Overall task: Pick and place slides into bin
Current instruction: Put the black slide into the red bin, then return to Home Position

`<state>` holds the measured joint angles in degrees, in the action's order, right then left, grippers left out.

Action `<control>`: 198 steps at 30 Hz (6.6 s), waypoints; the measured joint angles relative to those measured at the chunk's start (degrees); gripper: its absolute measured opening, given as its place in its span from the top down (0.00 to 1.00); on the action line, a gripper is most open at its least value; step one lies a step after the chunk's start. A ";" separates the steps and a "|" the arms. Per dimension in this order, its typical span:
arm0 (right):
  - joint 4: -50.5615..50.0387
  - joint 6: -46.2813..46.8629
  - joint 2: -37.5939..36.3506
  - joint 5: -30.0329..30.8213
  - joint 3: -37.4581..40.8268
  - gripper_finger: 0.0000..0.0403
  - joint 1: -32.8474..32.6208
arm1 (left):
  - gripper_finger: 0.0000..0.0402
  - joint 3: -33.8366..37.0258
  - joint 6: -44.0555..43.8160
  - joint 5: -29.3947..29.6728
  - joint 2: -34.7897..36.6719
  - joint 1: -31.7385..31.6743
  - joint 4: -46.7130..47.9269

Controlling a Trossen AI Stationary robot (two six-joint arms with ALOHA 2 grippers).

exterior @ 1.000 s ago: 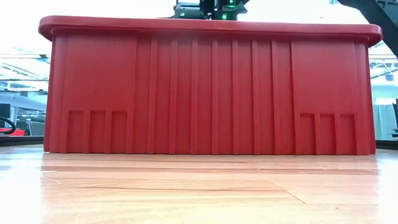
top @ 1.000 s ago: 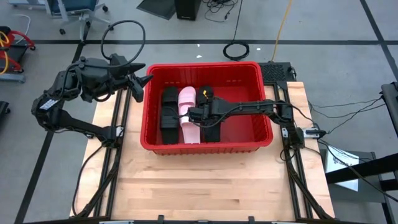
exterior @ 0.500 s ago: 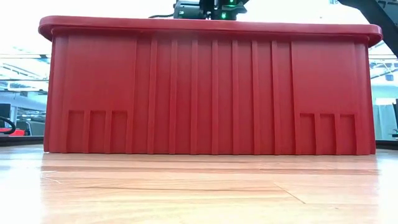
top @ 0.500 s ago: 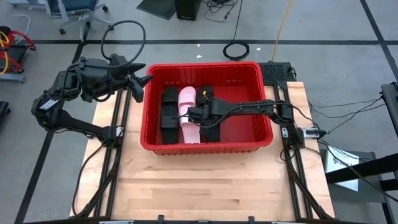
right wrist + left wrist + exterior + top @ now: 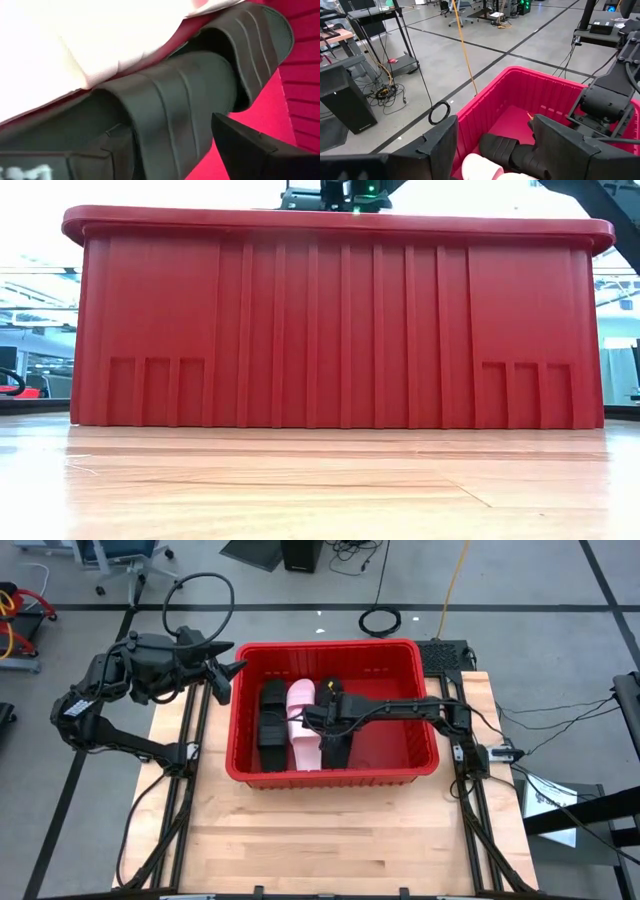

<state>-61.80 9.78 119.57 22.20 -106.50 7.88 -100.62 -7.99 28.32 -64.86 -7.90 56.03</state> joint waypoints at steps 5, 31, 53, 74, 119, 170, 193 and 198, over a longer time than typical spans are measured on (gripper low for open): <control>-1.62 0.02 -0.85 -4.70 0.00 0.39 0.46 | 0.36 0.00 0.00 0.00 0.00 0.00 0.00; 5.66 -4.87 -4.38 -13.10 9.30 0.42 -2.91 | 0.36 0.00 0.15 0.02 0.00 0.02 0.25; 10.22 -0.41 -17.46 -11.53 12.50 0.43 -1.99 | 0.36 0.00 0.39 0.07 0.02 -0.02 0.85; 44.23 10.96 -29.31 -11.78 12.39 0.45 -1.81 | 0.36 0.00 2.59 -4.92 4.77 0.02 -0.70; 66.45 11.62 -46.59 -22.90 18.82 0.44 -6.93 | 0.36 0.00 1.75 -21.00 11.84 6.17 -10.05; 60.74 7.33 -89.30 -23.78 47.52 0.44 -6.84 | 0.36 35.60 -4.22 -13.47 43.33 6.97 -22.93; 115.53 18.03 -115.97 -25.44 94.60 0.44 -6.86 | 0.36 60.83 -3.04 -16.92 64.46 6.97 -41.19; 115.98 16.41 -119.49 -25.46 98.73 0.44 -6.86 | 0.36 61.95 -2.31 -16.62 64.57 6.84 -40.48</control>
<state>54.18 26.19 0.08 -3.27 -7.77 1.02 -38.67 -10.30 11.70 -0.30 -1.06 15.55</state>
